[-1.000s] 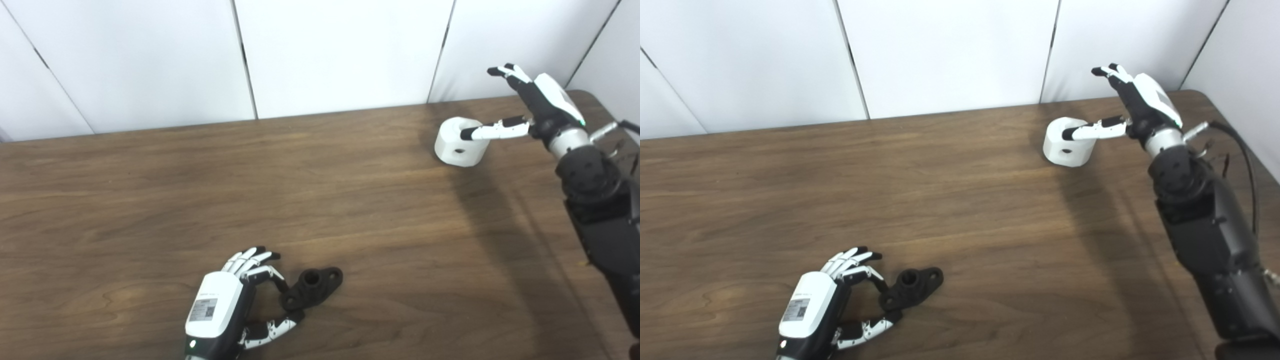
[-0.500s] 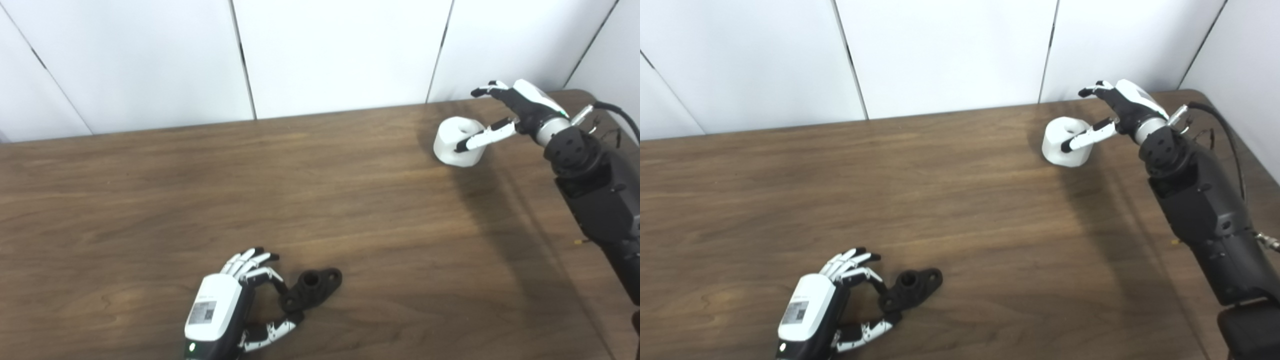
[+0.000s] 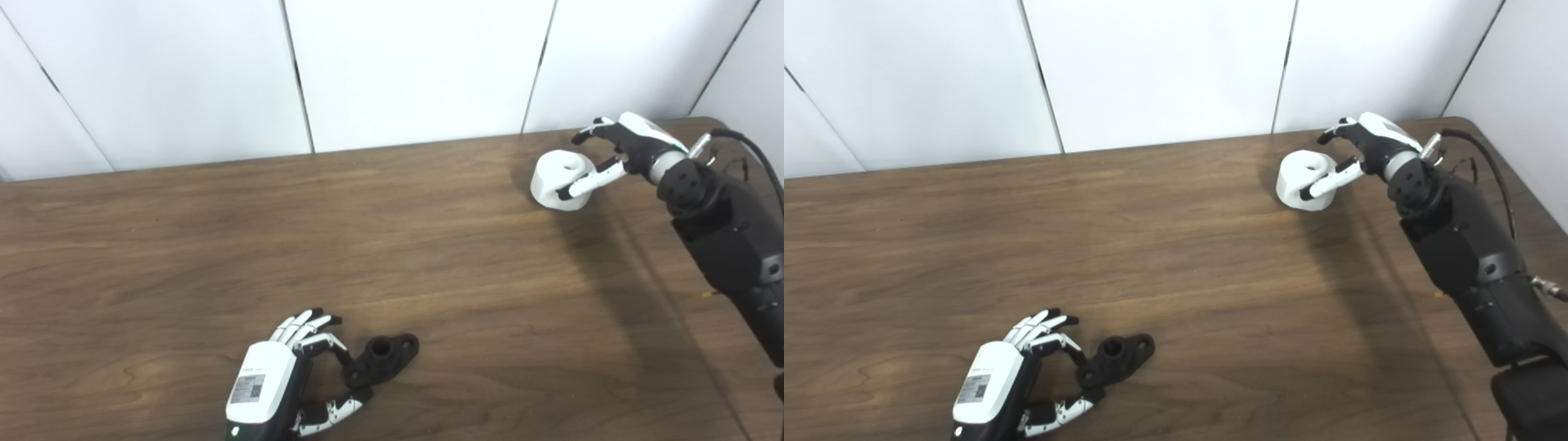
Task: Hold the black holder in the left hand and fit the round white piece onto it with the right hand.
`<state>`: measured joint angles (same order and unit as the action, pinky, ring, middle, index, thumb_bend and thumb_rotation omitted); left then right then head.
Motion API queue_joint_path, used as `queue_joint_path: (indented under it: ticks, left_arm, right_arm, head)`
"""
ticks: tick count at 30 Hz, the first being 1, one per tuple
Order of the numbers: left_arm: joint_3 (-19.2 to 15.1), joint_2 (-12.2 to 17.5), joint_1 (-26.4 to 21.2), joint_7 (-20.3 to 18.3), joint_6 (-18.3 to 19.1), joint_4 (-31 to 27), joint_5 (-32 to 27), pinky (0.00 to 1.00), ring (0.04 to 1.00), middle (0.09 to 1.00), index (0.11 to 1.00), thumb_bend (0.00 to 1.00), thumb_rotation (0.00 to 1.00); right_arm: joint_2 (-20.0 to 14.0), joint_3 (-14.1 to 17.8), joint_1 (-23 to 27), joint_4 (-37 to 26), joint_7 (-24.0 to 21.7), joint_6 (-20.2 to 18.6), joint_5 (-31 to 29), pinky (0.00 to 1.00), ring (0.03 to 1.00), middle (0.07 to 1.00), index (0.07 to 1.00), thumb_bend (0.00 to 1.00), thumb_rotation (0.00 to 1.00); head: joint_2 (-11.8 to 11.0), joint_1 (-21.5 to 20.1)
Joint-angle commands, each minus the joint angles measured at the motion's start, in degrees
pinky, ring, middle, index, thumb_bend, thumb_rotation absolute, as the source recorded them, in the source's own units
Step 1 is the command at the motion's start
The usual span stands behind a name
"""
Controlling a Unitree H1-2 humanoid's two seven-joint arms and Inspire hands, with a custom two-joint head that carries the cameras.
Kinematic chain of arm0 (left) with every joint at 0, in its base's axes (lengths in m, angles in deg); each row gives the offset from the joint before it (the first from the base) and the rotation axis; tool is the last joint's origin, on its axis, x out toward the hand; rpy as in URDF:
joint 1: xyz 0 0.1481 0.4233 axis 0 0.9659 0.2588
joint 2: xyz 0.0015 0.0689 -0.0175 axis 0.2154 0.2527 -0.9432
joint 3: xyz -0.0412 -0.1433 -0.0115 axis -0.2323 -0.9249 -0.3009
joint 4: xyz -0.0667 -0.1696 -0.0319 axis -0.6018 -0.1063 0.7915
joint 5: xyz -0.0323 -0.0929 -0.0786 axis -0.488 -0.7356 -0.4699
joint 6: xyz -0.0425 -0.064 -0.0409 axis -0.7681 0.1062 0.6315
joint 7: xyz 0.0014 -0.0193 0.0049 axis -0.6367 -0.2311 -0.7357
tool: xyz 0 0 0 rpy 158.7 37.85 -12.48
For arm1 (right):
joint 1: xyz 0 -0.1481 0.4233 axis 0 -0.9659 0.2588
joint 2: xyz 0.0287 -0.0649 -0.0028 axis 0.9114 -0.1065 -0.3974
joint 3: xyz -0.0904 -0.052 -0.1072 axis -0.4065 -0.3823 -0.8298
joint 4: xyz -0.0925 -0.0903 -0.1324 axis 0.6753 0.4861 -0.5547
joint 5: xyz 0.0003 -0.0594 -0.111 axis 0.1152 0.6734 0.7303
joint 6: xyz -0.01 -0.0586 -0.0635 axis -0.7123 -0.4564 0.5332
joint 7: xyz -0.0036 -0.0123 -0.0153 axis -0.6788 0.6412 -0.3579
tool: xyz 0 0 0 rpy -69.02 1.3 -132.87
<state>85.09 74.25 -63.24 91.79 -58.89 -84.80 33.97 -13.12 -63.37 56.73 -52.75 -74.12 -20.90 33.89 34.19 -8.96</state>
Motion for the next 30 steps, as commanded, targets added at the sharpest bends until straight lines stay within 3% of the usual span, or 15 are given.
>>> queue_joint_path:
  ticks: [1,10,21,30]
  left_arm:
    - [0.0,0.4,0.5,-2.0,1.8,2.5,1.9,0.88,0.890,0.813,0.488,0.51,0.04]
    - [0.0,0.4,0.4,-1.8,1.9,2.6,2.1,0.87,0.887,0.814,0.489,0.51,0.04]
    - [0.0,0.5,0.3,-2.4,2.2,2.7,1.9,0.88,0.896,0.819,0.489,0.51,0.04]
    - [0.1,0.3,0.5,-2.5,2.3,2.3,1.9,0.87,0.892,0.816,0.489,0.51,0.04]
  right_arm:
    - [-1.2,0.5,3.0,-1.1,1.6,1.8,0.8,0.88,1.000,0.987,0.777,0.99,0.30]
    - [-1.8,0.2,2.4,-2.0,1.2,3.3,1.1,0.92,1.000,0.955,0.719,0.92,0.27]
    - [-0.7,2.1,1.3,-2.7,4.0,4.4,0.6,0.88,1.000,0.923,0.653,0.88,0.22]
    - [-0.6,1.6,1.1,-2.3,6.2,5.9,1.4,0.85,0.970,0.885,0.601,0.86,0.20]
  head:
    - [0.1,0.0]
    - [-0.1,0.0]
    - [-0.1,0.2]
    - [0.0,0.4]
